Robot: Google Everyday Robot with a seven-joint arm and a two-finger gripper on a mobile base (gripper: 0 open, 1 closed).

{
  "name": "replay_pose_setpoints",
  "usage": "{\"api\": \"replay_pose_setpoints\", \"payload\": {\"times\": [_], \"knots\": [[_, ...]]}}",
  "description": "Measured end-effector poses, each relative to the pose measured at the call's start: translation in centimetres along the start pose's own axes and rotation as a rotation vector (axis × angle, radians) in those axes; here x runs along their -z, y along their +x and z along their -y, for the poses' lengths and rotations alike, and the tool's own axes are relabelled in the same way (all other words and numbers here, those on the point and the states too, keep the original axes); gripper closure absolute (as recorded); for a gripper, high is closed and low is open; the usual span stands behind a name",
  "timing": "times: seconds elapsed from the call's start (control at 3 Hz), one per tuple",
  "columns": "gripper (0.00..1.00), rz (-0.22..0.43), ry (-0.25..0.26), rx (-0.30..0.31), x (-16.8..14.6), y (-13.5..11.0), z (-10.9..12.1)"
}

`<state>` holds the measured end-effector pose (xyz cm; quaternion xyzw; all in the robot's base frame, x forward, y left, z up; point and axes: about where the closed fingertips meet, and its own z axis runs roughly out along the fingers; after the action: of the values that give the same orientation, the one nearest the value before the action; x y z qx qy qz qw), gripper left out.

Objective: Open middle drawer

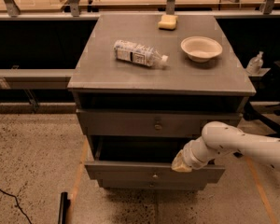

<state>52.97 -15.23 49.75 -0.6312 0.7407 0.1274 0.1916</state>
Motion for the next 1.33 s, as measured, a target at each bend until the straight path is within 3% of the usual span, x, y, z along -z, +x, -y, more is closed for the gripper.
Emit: {"api": "replay_pose_setpoints", "payload": {"times": [0.33,0.67,1.33], "knots": [[1.0,0.0,0.062,0.015,-0.3,0.5,2.9],[1.0,-0.01,0.092,0.028,-1.3,1.3,4.4],[1.0,-0.009,0.128,0.063,-3.0,2.3,5.2]]}}
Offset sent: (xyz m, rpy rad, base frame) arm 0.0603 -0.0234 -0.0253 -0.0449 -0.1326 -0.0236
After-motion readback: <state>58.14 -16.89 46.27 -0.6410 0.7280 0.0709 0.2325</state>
